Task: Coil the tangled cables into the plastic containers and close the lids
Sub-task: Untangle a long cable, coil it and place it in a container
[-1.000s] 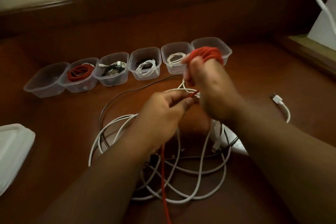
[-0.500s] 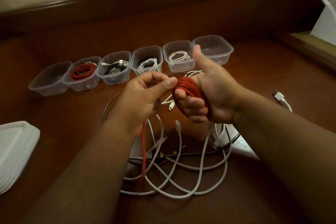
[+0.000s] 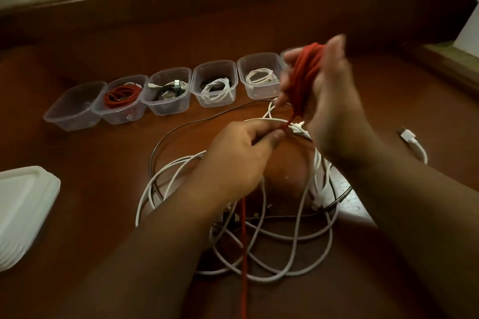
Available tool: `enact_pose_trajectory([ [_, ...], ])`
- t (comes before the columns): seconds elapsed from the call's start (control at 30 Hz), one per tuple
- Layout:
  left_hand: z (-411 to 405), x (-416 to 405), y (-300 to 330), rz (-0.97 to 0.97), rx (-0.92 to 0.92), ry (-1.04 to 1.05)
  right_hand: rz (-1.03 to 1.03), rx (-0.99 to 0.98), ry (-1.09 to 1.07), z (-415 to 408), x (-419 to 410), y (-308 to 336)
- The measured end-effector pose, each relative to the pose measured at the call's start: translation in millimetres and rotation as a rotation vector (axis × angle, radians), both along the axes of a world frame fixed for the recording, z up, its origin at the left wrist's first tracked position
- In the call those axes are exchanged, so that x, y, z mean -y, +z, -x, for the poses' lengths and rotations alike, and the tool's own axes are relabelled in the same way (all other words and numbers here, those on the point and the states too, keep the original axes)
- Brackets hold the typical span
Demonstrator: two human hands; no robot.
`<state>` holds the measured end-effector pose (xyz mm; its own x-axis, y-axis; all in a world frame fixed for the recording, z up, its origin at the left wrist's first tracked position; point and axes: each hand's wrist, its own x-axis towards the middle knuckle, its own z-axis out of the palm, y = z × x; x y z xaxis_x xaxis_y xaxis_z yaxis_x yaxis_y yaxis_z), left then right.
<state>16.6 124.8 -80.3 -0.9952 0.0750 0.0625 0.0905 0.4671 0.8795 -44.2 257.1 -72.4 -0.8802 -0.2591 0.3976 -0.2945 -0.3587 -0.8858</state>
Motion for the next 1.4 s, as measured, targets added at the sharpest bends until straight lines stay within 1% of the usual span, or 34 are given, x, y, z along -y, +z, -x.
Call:
enact_pose_trajectory([
  [0.07,-2,3,3,0.037,0.021,-0.027,-0.388,-0.222,-0.166,-2,2,-6],
  [0.1,-2,5,4,0.053,0.001,-0.028,-0.556,-0.296,-0.202,-3,3,-7],
  [0.17,0,10,4,0.126,-0.094,-0.004,-0.777,-0.334,-0.206,-3,2,-7],
  [0.23,2,15,5,0.177,-0.181,0.015,-0.888,-0.294,-0.189,-5,2,-5],
  [0.27,2,16,6,0.156,-0.207,0.018,-0.912,-0.253,-0.171,-6,3,-3],
  [0.37,1,19,8,0.094,-0.274,0.072,-0.916,-0.064,-0.049,-7,3,3],
  [0.43,3,22,7,0.047,-0.274,0.102,-0.852,0.091,0.061,-5,1,6],
  [0.47,4,24,7,0.001,-0.256,0.106,-0.786,0.170,0.126,-4,0,6],
  [0.53,7,25,7,-0.159,-0.192,0.103,-0.631,0.298,0.257,-3,-1,6],
  [0.63,7,21,8,-0.416,-0.055,0.054,-0.465,0.383,0.412,-2,-3,7],
  [0.67,7,20,8,-0.453,-0.025,0.029,-0.425,0.401,0.461,-2,-4,8],
  [0.8,9,21,5,-0.501,0.048,-0.038,-0.278,0.503,0.626,-3,-6,11],
  [0.9,9,20,5,-0.570,0.101,-0.079,-0.168,0.551,0.715,-1,-7,10],
  [0.97,6,18,8,-0.575,0.116,-0.097,-0.123,0.573,0.745,0,-6,8],
  [1.03,4,15,10,-0.519,0.082,-0.089,-0.092,0.585,0.755,0,-4,7],
  [1.13,4,11,7,-0.453,-0.027,-0.087,-0.042,0.598,0.786,-1,-3,4],
  [1.23,6,7,-1,-0.392,-0.153,-0.074,0.021,0.638,0.895,-1,-2,2],
  [1.3,4,6,-5,-0.365,-0.235,-0.054,0.082,0.674,1.011,-4,0,2],
  [1.37,2,7,-4,-0.411,-0.278,-0.065,0.183,0.709,1.142,-8,1,4],
  [1.4,0,6,-2,-0.485,-0.255,-0.085,0.242,0.725,1.188,-10,2,4],
])
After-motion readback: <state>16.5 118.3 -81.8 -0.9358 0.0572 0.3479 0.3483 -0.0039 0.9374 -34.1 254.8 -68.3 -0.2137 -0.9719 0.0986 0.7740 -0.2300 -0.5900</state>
